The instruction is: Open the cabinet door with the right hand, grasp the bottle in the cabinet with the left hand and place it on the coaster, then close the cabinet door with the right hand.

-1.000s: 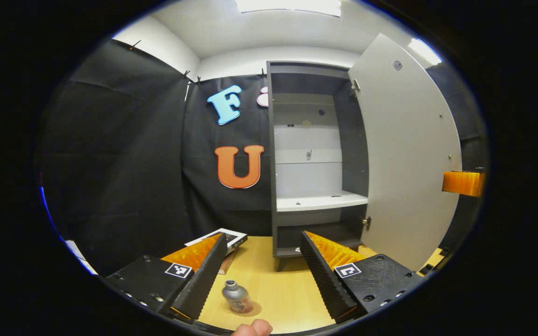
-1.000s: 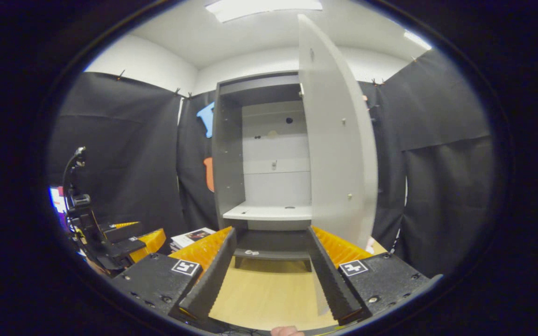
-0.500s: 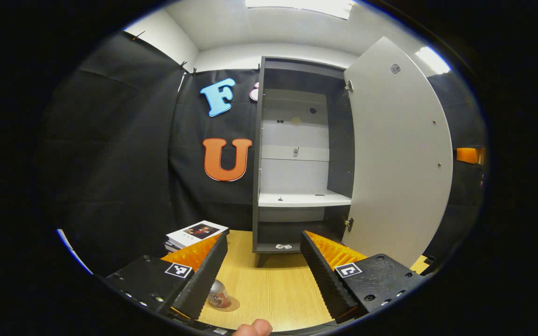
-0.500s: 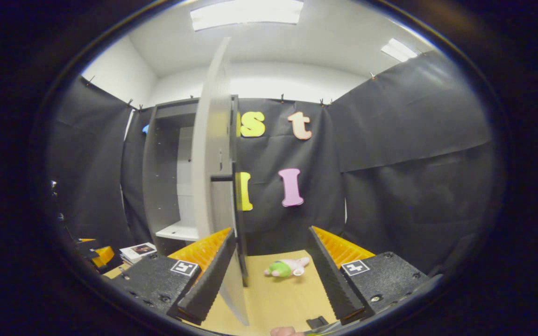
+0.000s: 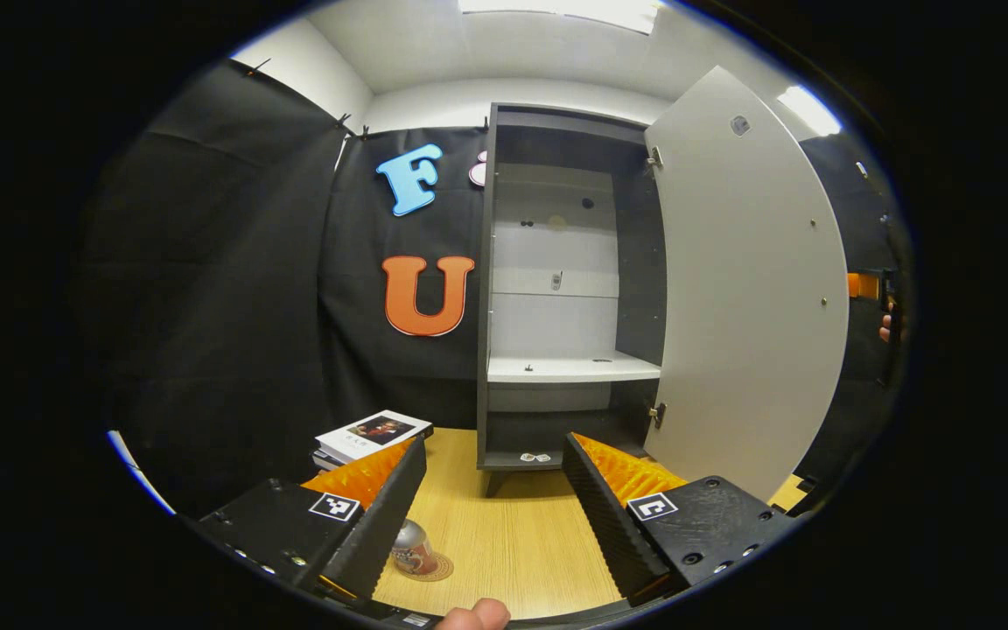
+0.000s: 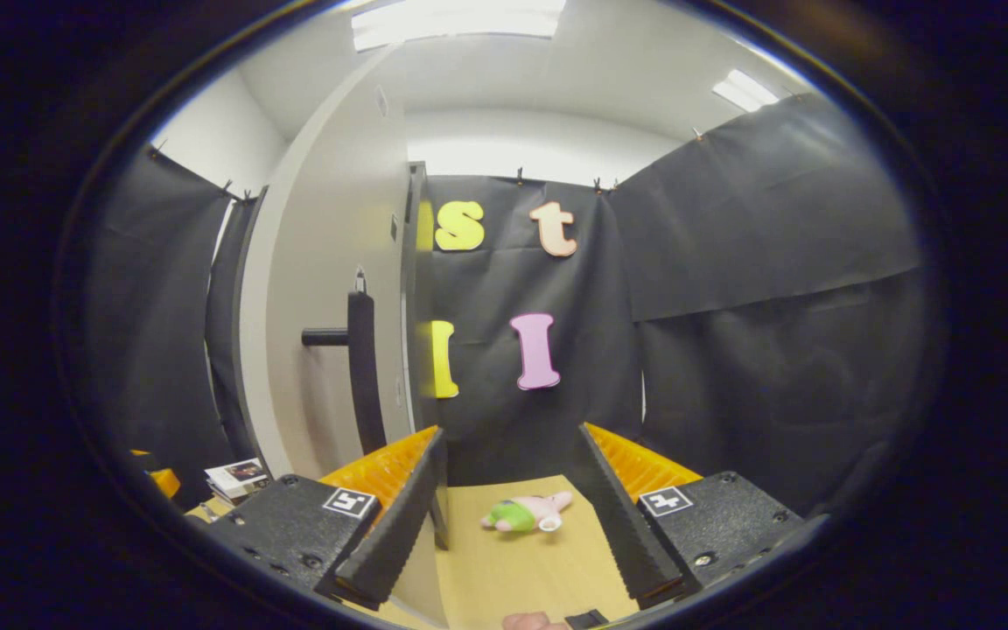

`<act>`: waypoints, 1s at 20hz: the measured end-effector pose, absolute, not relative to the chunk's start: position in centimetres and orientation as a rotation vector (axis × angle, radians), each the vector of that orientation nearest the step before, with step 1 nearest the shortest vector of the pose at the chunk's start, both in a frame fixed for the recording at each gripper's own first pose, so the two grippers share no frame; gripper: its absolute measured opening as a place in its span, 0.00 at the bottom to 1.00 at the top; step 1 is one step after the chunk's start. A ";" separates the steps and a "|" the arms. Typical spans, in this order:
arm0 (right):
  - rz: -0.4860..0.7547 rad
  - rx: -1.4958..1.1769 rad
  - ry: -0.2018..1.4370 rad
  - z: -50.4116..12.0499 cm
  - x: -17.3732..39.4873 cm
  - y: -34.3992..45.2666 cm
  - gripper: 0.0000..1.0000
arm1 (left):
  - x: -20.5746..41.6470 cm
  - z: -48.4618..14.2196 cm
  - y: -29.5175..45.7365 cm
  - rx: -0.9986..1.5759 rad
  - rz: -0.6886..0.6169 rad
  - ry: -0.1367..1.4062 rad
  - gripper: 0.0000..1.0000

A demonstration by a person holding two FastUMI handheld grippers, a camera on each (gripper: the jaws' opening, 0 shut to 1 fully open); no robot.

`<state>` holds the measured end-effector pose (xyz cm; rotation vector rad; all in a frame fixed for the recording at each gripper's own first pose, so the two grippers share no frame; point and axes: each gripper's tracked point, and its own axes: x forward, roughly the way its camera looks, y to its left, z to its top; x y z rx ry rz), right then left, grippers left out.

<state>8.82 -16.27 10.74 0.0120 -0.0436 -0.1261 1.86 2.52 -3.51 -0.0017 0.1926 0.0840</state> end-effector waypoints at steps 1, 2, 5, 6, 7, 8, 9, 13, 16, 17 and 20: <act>-0.129 0.012 -0.044 10.5 8.6 -15.7 0.94 | 1.8 -3.6 2.5 -0.004 0.083 0.195 0.95; -0.133 0.013 -0.047 10.5 8.6 -15.5 0.94 | 1.8 -3.7 2.5 -0.008 0.082 0.195 0.95; -0.140 0.025 -0.046 10.6 8.6 -15.5 0.94 | 1.9 -3.4 2.3 -0.009 0.074 0.186 0.95; -0.133 0.031 -0.043 10.6 8.5 -15.3 0.93 | 1.9 -3.4 2.2 -0.014 0.069 0.184 0.95; -0.119 0.035 -0.039 10.6 8.6 -14.9 0.93 | 1.8 -3.4 1.9 -0.025 0.060 0.185 0.95; -0.097 0.039 -0.033 10.6 8.7 -14.0 0.93 | 1.7 -3.3 1.7 -0.033 0.053 0.184 0.96; -0.073 0.043 -0.029 10.4 8.8 -12.9 0.93 | 1.7 -3.3 1.8 -0.032 0.053 0.183 0.96; 0.005 0.018 -0.044 10.4 8.8 -7.9 0.93 | 1.5 -2.9 2.5 0.005 0.067 0.165 0.96; 0.058 0.020 -0.051 10.2 9.1 -4.0 0.92 | 1.4 -3.0 3.2 0.014 0.079 0.164 0.96; 0.078 0.026 -0.050 10.1 9.3 -2.9 0.92 | 1.3 -3.1 3.5 0.014 0.085 0.168 0.96; 0.116 0.040 -0.054 10.2 10.2 -0.2 0.93 | 1.0 -3.4 4.4 0.010 0.105 0.177 0.96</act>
